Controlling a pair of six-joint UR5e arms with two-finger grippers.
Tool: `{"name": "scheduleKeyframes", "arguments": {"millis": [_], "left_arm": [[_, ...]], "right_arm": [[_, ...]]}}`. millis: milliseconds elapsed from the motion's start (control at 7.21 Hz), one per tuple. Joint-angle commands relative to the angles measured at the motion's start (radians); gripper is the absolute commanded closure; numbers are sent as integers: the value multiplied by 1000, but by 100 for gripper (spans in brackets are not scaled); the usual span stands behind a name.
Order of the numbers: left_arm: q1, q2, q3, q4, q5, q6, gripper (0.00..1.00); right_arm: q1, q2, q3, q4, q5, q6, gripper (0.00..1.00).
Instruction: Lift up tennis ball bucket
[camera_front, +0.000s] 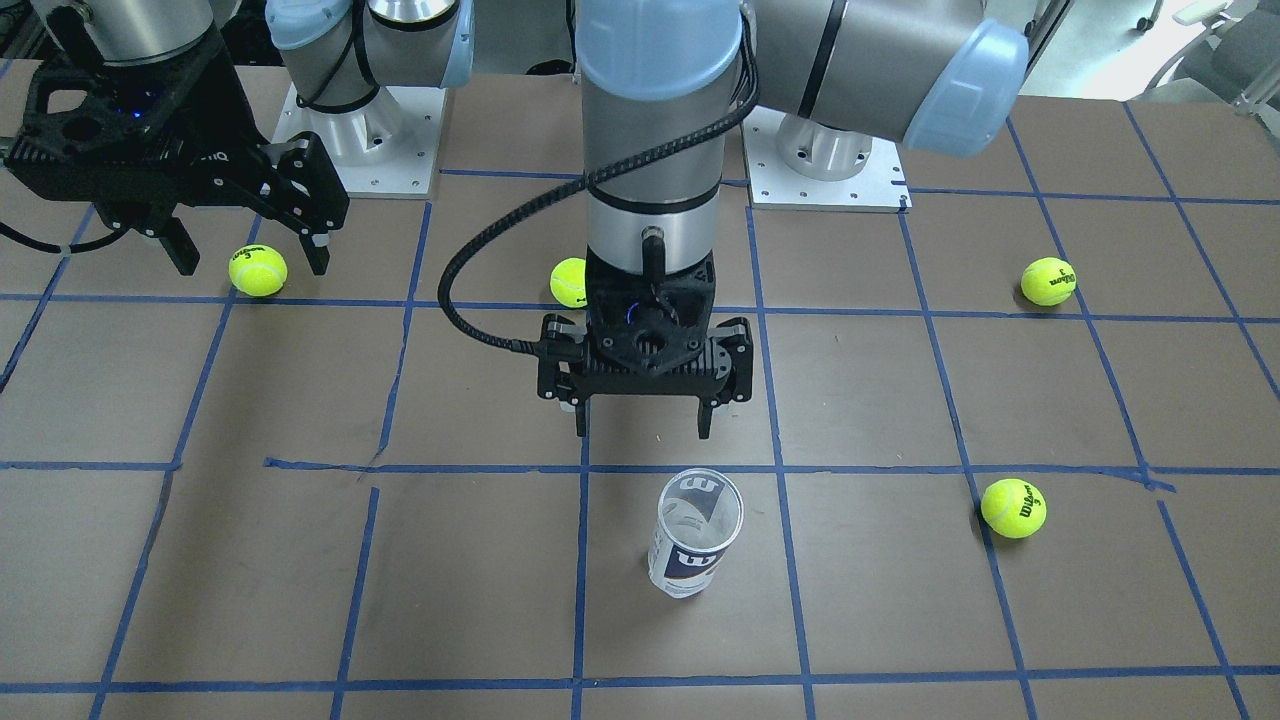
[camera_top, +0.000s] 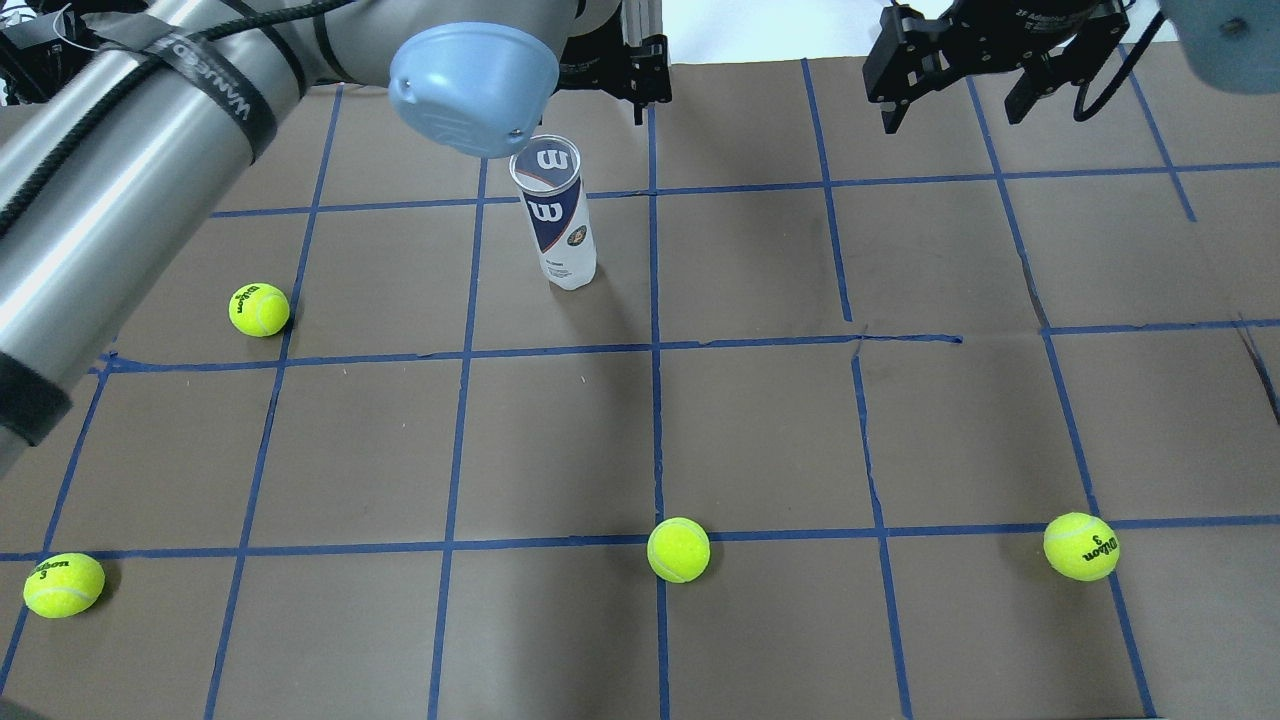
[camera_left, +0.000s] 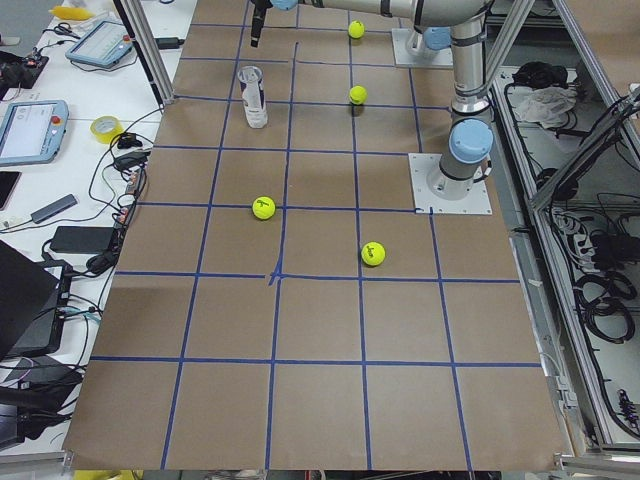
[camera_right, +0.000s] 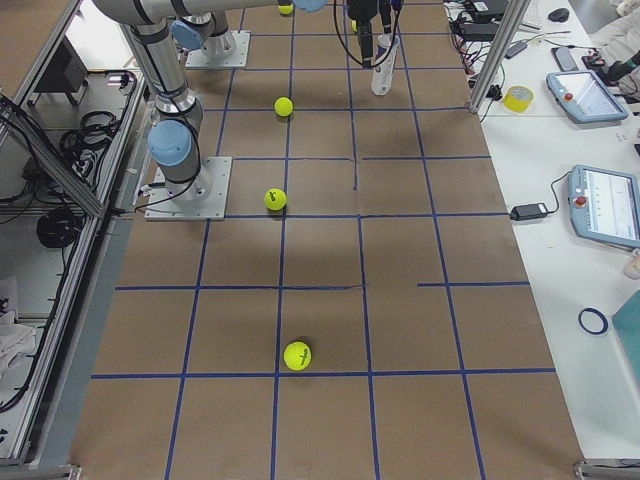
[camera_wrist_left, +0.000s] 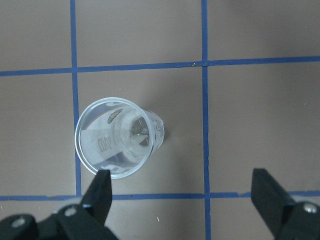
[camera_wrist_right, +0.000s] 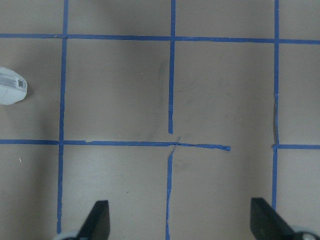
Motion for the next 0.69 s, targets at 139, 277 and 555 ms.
{"name": "scheduleKeyframes", "arguments": {"millis": [139, 277, 555], "left_arm": [[3, 214, -169, -65, -9, 4, 0], [9, 266, -264, -67, -16, 7, 0], [21, 377, -373, -114, -4, 102, 0]], "right_arm": [[0, 0, 2, 1, 0, 1, 0], [0, 0, 2, 1, -2, 1, 0], [0, 0, 4, 2, -3, 1, 0]]}}
